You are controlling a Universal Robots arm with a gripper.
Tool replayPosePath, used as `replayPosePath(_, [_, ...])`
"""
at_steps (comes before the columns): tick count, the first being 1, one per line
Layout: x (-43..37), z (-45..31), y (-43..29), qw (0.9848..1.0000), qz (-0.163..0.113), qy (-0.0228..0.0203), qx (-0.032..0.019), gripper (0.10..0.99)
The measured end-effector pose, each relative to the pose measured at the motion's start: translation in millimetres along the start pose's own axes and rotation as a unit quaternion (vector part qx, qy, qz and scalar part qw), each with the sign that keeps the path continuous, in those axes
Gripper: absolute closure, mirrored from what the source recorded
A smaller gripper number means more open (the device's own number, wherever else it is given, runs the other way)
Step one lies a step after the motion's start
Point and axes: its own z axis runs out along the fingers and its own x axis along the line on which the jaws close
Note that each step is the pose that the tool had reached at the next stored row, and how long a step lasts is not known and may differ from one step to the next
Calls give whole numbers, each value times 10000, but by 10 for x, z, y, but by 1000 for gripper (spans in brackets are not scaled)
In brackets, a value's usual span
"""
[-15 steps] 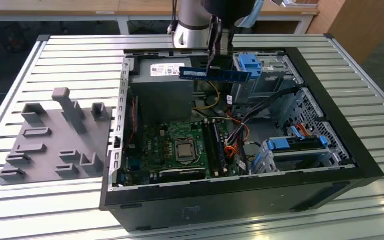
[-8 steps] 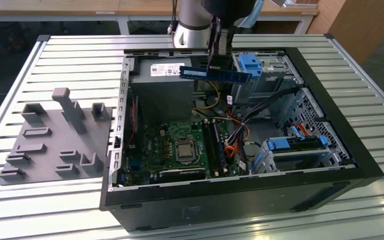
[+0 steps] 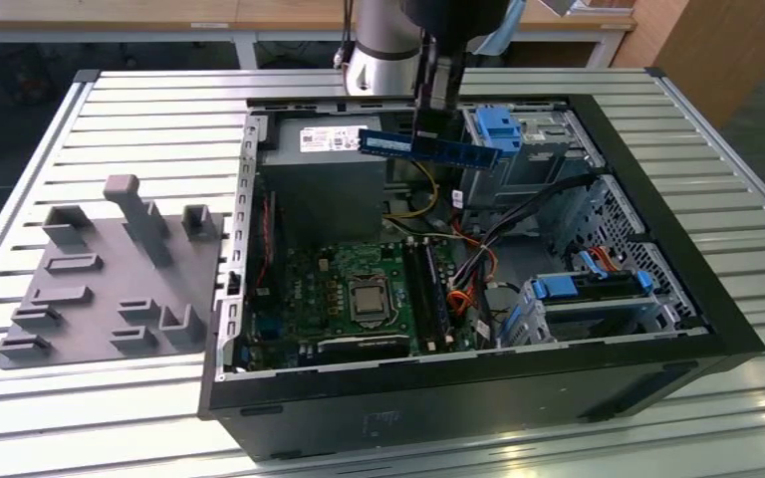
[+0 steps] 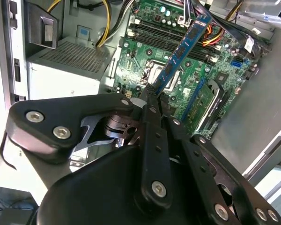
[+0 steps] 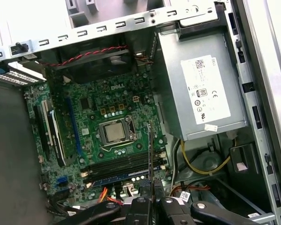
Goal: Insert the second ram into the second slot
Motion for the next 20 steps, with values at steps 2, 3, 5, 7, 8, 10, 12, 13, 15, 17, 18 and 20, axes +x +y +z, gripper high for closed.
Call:
replayPosePath(2, [0, 0, 0, 10000, 45, -2, 1, 949])
replayPosePath(3, [0, 0, 0, 10000, 68, -3, 1, 949])
replayPosePath(5, [0, 0, 0, 9999, 123, -5, 2, 949])
replayPosePath(7, [0, 0, 0, 9999, 163, -6, 3, 949])
replayPosePath(8, [0, 0, 0, 9998, 181, -7, 3, 949])
replayPosePath(10, [0, 0, 0, 9998, 220, -8, 3, 949])
replayPosePath(12, [0, 0, 0, 9996, 267, -10, 4, 949])
replayPosePath(13, [0, 0, 1, 9996, 298, -11, 5, 949])
replayPosePath(15, [0, 0, 0, 9994, 355, -14, 6, 949])
replayPosePath(17, [0, 0, 0, 9991, 412, -16, 6, 949])
replayPosePath(18, [0, 0, 0, 9990, 436, -16, 7, 949])
replayPosePath(20, [0, 0, 0, 9988, 487, -18, 8, 949])
